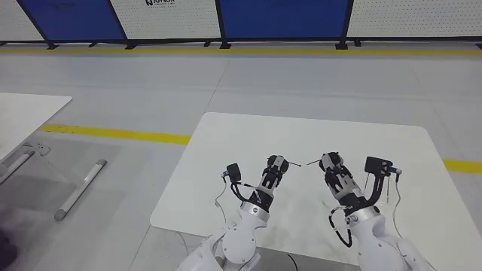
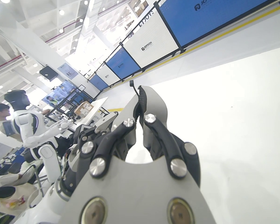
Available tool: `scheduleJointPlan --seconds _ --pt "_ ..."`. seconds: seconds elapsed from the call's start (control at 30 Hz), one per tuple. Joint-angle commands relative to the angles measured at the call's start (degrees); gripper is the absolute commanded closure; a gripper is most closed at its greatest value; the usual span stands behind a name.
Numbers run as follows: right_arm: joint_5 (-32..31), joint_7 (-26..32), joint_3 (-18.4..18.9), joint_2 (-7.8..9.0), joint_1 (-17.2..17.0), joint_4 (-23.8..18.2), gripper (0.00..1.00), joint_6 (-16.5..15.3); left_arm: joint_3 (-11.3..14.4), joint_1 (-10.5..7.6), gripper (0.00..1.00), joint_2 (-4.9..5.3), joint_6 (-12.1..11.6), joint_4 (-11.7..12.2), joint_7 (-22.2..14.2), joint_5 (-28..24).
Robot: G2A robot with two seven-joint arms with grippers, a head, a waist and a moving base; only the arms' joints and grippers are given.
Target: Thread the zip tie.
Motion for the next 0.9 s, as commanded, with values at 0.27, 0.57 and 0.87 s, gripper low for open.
scheduleJointPlan --seconds 0.27,0.57,0.87 --pt "-0.27 0.89 -0.31 -0.09 0.16 0.39 1.0 0.43 0.0 0.0 1.0 0.0 0.0 0.0 0.0 0.0" --pt "-0.86 -1.95 -0.72 -0.49 -0.19 0.7 1.0 -0.76 0.0 0.0 1.0 0.0 0.0 0.0 0.0 0.0" --pt "-0.54 -2.12 -1.31 -1.19 0.38 1.54 1.0 -1.19 0.0 0.0 1.0 0.0 0.0 0.0 0.0 0.0"
